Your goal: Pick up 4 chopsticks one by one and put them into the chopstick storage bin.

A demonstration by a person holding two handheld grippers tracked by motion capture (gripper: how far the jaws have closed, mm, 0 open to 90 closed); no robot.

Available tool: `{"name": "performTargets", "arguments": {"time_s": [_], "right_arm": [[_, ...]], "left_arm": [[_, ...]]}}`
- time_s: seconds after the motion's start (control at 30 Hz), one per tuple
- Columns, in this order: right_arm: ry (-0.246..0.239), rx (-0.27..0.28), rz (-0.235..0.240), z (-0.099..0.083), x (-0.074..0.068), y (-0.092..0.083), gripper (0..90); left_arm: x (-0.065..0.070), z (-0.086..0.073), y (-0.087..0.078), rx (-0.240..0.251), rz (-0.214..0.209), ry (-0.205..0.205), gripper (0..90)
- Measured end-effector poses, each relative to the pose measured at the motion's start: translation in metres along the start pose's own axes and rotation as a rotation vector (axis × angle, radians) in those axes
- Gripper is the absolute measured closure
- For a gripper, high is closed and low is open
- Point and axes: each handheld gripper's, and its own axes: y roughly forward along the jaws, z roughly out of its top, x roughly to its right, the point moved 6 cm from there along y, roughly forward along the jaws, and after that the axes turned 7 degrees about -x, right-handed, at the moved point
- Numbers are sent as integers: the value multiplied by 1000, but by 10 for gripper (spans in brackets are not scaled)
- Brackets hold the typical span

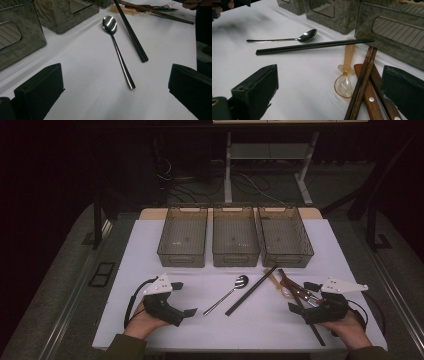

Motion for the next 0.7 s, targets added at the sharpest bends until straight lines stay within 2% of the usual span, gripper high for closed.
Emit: {"name": "performTargets", "arguments": {"time_s": [0.27, 0.63, 0.7], "right_arm": [[-1, 24, -2, 1, 1, -3, 20], [-11, 10, 13, 2, 2, 1, 20], [-6, 6, 5, 1, 3, 1, 20]], "left_arm": [[1, 2, -1, 14, 0, -11, 0], [0, 5, 2, 17, -13, -26, 0], [0, 6, 3, 14, -14, -28, 0]]}}
